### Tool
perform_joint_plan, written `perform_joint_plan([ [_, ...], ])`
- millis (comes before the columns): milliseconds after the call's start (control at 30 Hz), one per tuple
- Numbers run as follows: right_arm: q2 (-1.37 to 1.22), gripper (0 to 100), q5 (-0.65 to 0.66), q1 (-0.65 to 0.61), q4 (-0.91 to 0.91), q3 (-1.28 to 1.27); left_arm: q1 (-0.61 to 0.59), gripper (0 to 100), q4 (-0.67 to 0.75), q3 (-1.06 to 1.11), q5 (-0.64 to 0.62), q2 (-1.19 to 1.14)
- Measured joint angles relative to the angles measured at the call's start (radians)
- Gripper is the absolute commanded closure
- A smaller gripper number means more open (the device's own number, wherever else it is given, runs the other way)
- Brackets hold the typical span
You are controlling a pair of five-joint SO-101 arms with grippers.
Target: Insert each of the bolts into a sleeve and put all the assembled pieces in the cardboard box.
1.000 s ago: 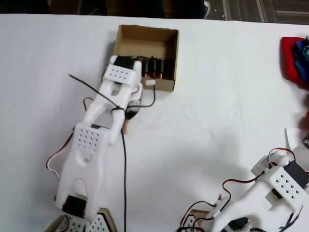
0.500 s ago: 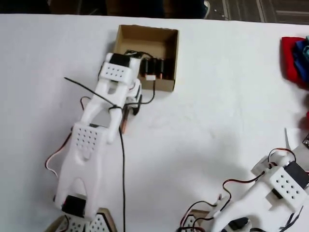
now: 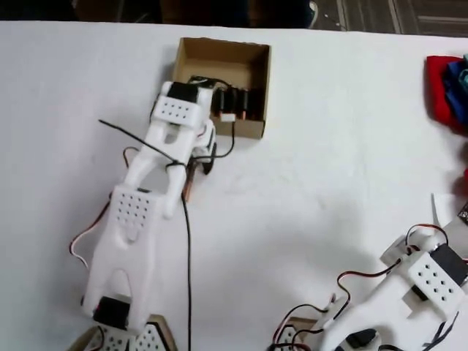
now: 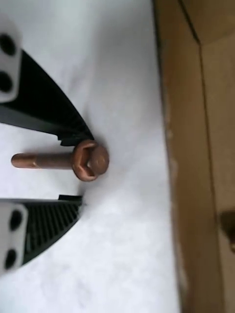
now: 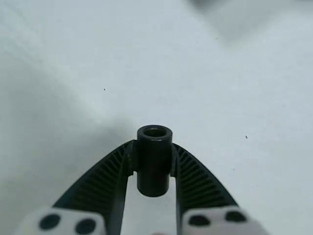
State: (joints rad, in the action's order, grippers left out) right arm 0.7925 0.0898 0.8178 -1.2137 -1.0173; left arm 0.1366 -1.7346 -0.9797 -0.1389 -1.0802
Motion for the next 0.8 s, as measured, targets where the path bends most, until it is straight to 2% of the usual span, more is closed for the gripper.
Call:
perform_joint_plan([
  [100, 0.0, 97.8, 0.0, -0.002, 0.0, 0.0, 0.012, 98, -0.003, -0.035, -0.018, -0.018],
  [167, 0.0, 97.8, 0.0, -0.002, 0.0, 0.0, 0.021, 96, -0.003, -0.06, -0.018, -0.025],
  [333, 0.0, 97.8, 0.0, -0.011, 0.0, 0.0, 0.041, 98, -0.035, -0.14, -0.023, -0.035],
  [567, 0.0, 97.8, 0.0, -0.141, -0.032, 0.021, 0.041, 98, -0.035, -0.245, -0.025, -0.005],
  [667, 0.0, 97.7, 0.0, -0.198, -0.104, 0.101, 0.061, 98, -0.035, -0.183, -0.025, 0.115],
  [800, 0.003, 97.7, 0.0, -0.308, -0.195, 0.199, 0.098, 98, -0.035, 0.044, -0.025, 0.376],
])
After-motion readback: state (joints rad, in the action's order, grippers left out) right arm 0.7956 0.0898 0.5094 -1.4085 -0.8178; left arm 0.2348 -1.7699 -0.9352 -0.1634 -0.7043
